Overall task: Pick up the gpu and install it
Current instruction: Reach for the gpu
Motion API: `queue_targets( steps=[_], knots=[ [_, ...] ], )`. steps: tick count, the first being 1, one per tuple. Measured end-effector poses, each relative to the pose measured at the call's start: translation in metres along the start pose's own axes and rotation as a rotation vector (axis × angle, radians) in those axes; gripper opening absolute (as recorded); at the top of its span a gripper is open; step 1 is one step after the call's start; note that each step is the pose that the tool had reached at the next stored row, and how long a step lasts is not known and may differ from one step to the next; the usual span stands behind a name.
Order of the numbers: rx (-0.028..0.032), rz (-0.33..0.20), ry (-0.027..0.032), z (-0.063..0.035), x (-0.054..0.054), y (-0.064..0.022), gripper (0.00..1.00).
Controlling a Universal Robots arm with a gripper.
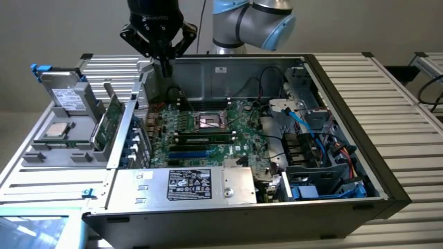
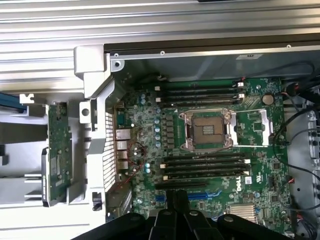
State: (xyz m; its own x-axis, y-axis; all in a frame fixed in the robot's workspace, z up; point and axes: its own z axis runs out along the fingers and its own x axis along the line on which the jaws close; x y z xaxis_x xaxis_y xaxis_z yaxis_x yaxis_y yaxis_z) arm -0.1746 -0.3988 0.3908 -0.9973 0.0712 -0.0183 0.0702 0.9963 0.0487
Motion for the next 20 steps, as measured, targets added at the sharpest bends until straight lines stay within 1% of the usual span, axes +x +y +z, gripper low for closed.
queue_targets(
  steps=[3,9,20],
  knots=[
    [0.0,0.0,0.0013,0.0001,0.014,-0.001,0.12],
    [0.0004,0.0,0.0061,0.0006,0.041,-0.0029,0.12],
    [0.0008,0.001,0.01,0.0071,0.091,-0.0051,0.12]
  ],
)
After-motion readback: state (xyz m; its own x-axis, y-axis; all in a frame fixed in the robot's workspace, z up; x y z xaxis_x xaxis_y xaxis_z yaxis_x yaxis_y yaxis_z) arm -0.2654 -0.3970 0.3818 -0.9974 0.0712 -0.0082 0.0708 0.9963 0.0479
